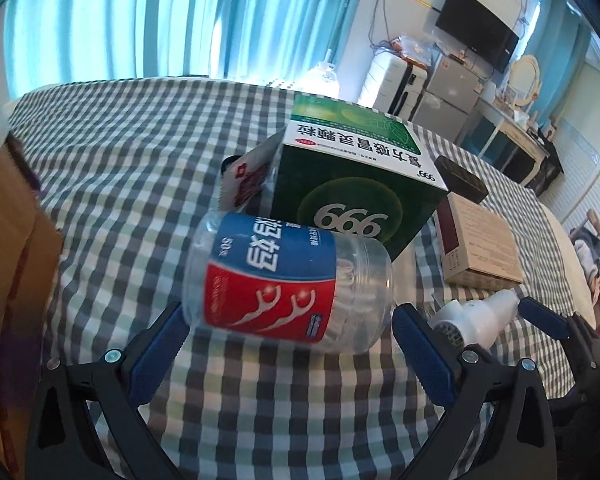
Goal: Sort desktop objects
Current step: 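Grasp the clear floss container with the left gripper while the right grasps the white cylinder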
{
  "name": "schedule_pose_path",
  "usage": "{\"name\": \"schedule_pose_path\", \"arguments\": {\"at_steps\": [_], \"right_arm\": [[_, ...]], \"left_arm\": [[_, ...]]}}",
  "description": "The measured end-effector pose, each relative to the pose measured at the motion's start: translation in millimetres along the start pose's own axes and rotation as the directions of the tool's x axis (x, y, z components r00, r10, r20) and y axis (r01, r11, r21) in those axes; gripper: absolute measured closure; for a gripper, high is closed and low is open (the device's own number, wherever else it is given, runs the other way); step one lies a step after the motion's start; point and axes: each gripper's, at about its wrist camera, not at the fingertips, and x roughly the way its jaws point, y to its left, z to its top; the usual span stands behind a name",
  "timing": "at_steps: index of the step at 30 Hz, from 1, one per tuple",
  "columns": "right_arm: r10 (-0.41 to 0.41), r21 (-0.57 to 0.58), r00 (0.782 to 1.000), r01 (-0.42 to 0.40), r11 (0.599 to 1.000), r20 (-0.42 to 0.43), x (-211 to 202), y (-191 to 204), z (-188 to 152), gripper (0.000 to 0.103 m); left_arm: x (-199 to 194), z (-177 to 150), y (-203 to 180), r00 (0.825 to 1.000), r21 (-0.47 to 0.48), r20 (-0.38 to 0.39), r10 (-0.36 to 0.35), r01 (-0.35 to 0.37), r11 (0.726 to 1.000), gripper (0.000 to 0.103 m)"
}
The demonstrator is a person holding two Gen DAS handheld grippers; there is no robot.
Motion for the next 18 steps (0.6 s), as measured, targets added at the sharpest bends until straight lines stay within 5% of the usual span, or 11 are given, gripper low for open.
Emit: {"name": "schedule_pose_path", "arguments": {"at_steps": [6, 18], "right_arm": [[-0.081, -0.061, 0.997, 0.081, 0.995, -0.003, 13.8, 5.5, 1.8, 0.006], [-0.076, 0.026, 0.994, 0.078, 0.997, -0.084, 38.8, -14.4, 1.2, 0.000]], "left_arm": [[24.9, 3.3, 5.5, 0.998, 0.005, -0.038, 0.051, -0.051, 0.999, 0.000], [43.1, 11.4, -13.4, 0.989, 0.111, -0.042, 0.138, -0.133, 0.985, 0.002]]}}
